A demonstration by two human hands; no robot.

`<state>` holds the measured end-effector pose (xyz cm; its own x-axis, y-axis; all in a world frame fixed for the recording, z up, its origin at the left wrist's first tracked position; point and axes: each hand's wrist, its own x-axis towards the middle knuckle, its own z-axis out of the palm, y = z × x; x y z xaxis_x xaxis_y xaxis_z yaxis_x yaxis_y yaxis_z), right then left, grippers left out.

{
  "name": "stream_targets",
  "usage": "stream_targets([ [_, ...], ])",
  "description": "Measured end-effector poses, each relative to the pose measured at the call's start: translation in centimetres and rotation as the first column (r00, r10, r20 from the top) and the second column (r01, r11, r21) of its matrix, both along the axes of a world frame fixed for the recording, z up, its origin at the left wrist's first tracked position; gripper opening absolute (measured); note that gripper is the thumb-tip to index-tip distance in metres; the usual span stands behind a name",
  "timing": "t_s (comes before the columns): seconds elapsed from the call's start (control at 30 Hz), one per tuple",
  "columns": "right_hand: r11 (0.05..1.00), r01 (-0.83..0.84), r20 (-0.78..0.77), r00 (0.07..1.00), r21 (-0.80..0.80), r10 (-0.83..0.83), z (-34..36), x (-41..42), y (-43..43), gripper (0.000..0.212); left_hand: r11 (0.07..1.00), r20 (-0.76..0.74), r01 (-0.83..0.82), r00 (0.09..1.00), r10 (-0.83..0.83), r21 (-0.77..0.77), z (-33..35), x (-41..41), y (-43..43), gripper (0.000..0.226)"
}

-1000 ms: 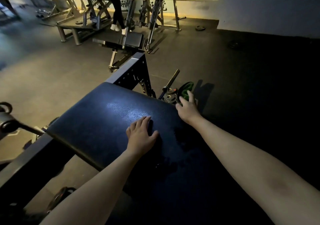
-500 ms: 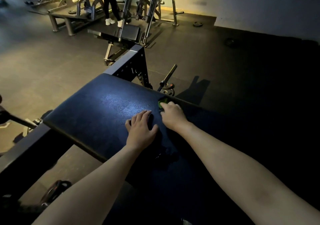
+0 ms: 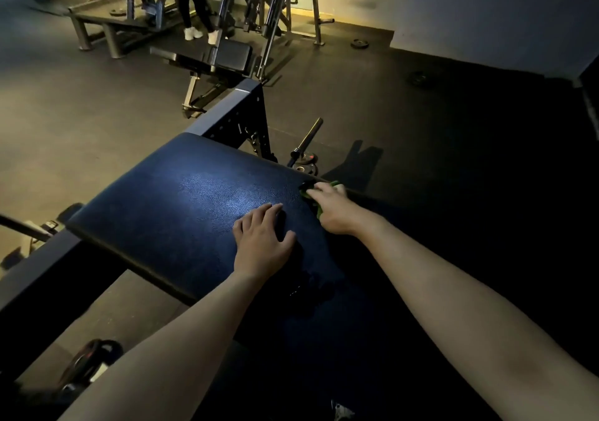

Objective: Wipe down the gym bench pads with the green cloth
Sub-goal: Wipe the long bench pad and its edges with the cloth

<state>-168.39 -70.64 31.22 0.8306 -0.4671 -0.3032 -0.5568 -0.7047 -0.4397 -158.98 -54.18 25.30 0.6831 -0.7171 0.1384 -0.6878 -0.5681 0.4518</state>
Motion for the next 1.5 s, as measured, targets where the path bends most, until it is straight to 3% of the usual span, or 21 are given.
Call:
stream_targets([
  [0.17, 0.996, -0.060, 0.067, 0.996, -0.065, 0.064, -1.2, 0.5, 1.7, 0.069, 1.000, -0.006, -0.001, 1.000, 0.001, -0.007, -0.1, 0.0, 0.1, 0.072],
  [0.27, 0.972, -0.084, 0.027, 0.995, -0.221, 0.092, -1.5, 0.8, 2.4, 0.064, 1.000, -0.010, 0.015, 1.000, -0.015, 0.013, -0.2, 0.2, 0.1, 0.069],
  [0.47, 0.911, 0.157, 0.171, 0.980, -0.381, -0.098, -2.7, -0.3, 1.0, 0.039, 1.000, -0.010, 0.014, 1.000, -0.014, 0.015, 0.0, 0.0, 0.2, 0.070],
  [0.6, 0.849, 0.383, 0.156, 0.924, -0.363, -0.350, -2.7, -2.2, -3.1, 0.034, 1.000, -0.003, 0.022, 1.000, -0.022, 0.017, 0.1, 0.0, 0.2, 0.069],
  [0.7, 0.830, 0.407, 0.144, 0.913, -0.381, -0.381, -2.9, -2.1, -3.4, 0.034, 0.999, 0.002, 0.022, 1.000, -0.022, 0.023, 0.2, -0.1, 0.2, 0.070],
  [0.87, 0.857, 0.292, 0.200, 0.953, -0.425, -0.226, -3.0, 0.2, 1.6, 0.033, 1.000, 0.009, 0.011, 1.000, -0.011, 0.028, 0.2, -0.2, 0.0, 0.069],
  [0.97, 0.924, 0.156, 0.221, 0.972, -0.350, -0.080, -2.7, 1.2, 5.0, 0.036, 1.000, 0.025, 0.015, 1.000, -0.015, 0.023, -0.1, -0.1, 0.1, 0.069],
  [1.1, 0.919, 0.107, 0.244, 0.970, -0.379, -0.013, -2.6, 0.5, 3.0, 0.033, 1.000, 0.020, 0.017, 1.000, -0.018, 0.014, -0.3, 0.2, 0.2, 0.072],
  [1.23, 0.879, 0.302, 0.263, 0.941, -0.369, -0.212, -2.9, -2.0, -3.5, 0.024, 1.000, 0.013, 0.028, 1.000, -0.028, 0.001, -0.1, 0.2, 0.2, 0.074],
  [1.37, 0.837, 0.442, 0.308, 0.885, -0.322, -0.349, -3.5, -3.0, -4.5, 0.033, 1.000, 0.011, 0.018, 1.000, -0.018, 0.008, -0.1, 0.0, 0.2, 0.073],
  [1.5, 0.862, 0.413, 0.228, 0.906, -0.294, -0.356, -4.2, -2.6, -2.2, 0.030, 1.000, 0.019, 0.024, 1.000, -0.024, 0.011, 0.0, 0.0, 0.2, 0.074],
])
